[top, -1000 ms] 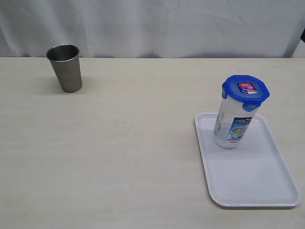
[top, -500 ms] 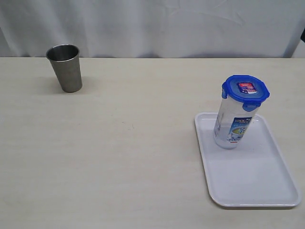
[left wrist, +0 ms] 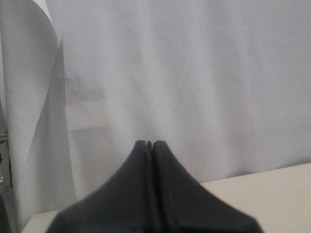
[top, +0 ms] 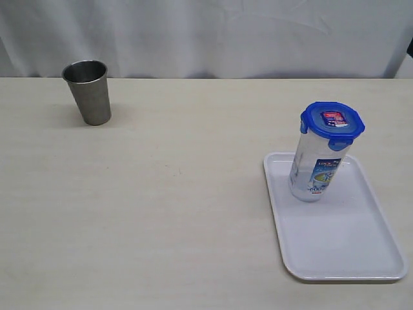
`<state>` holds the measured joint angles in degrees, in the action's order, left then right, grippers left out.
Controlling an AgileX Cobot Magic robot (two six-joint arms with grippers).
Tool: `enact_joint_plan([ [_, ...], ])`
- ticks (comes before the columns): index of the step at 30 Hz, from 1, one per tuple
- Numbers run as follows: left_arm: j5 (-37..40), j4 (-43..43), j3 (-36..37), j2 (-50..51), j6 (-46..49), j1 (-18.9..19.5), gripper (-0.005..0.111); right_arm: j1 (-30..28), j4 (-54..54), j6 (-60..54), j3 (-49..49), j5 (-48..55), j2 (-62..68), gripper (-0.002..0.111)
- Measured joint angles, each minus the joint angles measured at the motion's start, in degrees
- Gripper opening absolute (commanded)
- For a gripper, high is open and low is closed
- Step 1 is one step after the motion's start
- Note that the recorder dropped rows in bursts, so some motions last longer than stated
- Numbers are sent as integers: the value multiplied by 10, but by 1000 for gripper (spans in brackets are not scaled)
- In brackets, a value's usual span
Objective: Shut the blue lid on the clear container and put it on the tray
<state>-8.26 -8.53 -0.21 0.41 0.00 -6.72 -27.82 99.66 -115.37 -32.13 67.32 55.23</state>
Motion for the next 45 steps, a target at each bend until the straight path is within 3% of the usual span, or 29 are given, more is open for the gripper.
enact_joint_plan([
  [6, 57, 13, 0, -2, 0, 0, 0, 0, 0, 0, 0, 0, 0, 4],
  [13, 204, 17, 0, -2, -25, 0, 0, 0, 0, 1, 0, 0, 0, 4],
  [20, 263, 41, 0, -2, -27, 0, 0, 0, 0, 1, 0, 0, 0, 4],
  [32, 273, 43, 0, -2, -8, 0, 0, 0, 0, 1, 0, 0, 0, 4],
  [38, 274, 43, 0, -2, 0, 26, 0, 0, 0, 1, 0, 0, 0, 4],
  [45, 274, 43, 0, -2, 0, 28, 0, 0, 0, 1, 0, 0, 0, 4],
])
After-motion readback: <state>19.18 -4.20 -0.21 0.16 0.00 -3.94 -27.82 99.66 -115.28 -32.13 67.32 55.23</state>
